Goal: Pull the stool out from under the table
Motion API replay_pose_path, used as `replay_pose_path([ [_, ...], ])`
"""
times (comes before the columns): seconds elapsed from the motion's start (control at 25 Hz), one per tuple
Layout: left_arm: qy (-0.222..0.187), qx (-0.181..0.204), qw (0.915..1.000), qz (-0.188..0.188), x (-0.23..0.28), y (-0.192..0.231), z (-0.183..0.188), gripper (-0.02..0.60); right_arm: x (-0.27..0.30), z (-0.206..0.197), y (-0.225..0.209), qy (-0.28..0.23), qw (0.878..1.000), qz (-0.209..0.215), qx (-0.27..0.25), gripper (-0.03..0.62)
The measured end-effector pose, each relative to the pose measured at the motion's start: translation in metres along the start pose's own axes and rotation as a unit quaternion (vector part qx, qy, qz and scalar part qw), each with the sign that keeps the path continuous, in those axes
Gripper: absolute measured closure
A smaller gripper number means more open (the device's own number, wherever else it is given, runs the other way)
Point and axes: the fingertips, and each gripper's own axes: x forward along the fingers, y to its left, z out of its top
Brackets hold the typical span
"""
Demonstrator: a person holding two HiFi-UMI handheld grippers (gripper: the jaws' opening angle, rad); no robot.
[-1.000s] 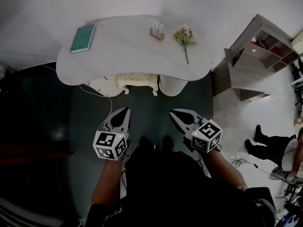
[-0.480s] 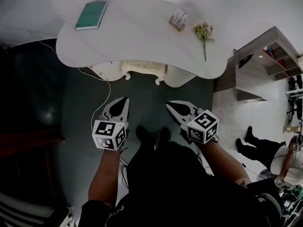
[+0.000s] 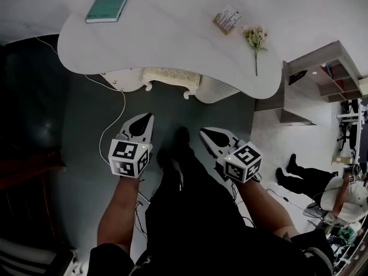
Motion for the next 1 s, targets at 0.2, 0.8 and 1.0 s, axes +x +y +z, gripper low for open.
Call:
replay_pose_path([
  [0.2,0.014,-0.007,0.9997,0.018,0.035,0.026,-0.021,0.572,0.035,-0.011,-0.051,-0.001,1.000,-0.007,0.004,0.591],
  [0.8,0.042,-0.015,0.9978,0.049,0.146,0.114,-0.094,0.572,0.147,-0.077,-0.183,-0.007,0.999,-0.033,0.000,0.591],
  [1.0,0.039,0.001,0.9981,0.047,0.178,0.134,-0.116,0.571,0.174,-0.102,-0.210,0.006,0.999,-0.033,-0.003,0.589],
])
